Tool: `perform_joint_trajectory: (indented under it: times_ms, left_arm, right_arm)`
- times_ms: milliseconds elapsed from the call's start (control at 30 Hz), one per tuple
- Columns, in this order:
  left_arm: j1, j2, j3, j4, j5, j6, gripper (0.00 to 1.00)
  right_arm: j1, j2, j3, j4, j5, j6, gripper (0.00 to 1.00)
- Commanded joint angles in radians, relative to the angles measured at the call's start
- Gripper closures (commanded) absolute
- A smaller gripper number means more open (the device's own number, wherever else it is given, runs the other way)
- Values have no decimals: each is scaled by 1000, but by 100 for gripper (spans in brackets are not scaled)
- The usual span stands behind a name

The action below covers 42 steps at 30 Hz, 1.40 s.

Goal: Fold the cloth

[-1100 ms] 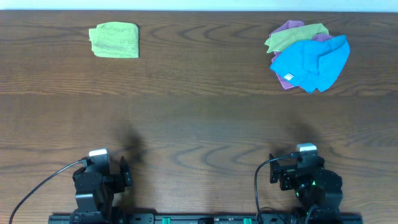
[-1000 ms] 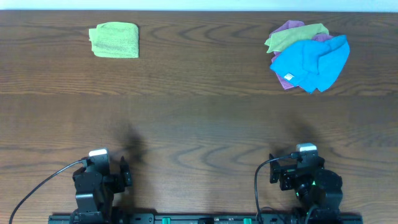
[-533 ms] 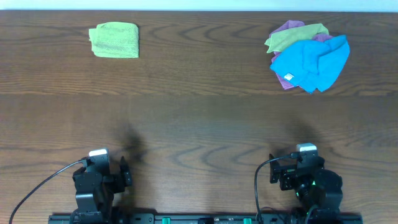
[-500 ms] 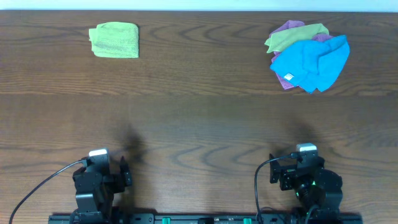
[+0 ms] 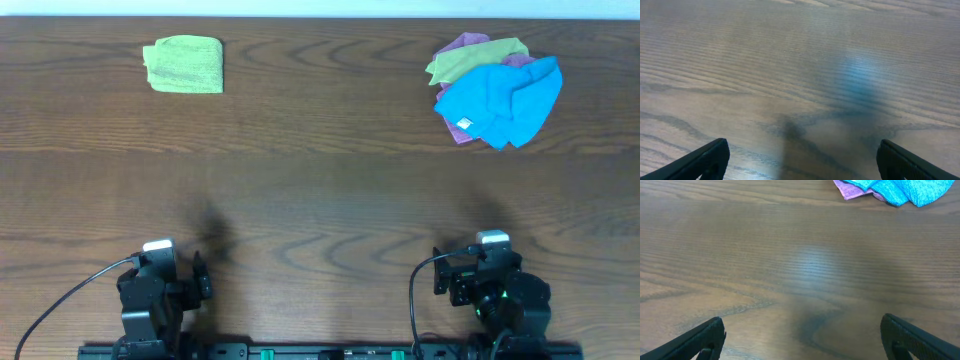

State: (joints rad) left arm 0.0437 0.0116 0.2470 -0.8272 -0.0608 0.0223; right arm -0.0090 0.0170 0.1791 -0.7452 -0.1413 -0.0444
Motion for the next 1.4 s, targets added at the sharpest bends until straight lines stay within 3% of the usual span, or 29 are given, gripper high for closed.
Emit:
perform_joint_trajectory:
  times_ms: [0,200,667,1000,1367]
  left_arm:
    - [-5,-8,-44,-43,-21,-15,4]
    - [-5,-8,-44,-43,-21,-15,4]
    - [-5,-8,-44,-43,-21,-15,5]
    - [-5,-8,-44,-43,-21,-15,5]
    - [-5,-8,-44,-43,-21,-15,5]
  right_arm:
    - [3,16,1,-5,-20,34,1]
    - [-5,238,132,-68,73,111,1]
    - [-5,829,544,-86,86,164,1]
    - [-5,1107,817,-116,90,191,1]
    - [-17,1323,998,-115,193,231,1]
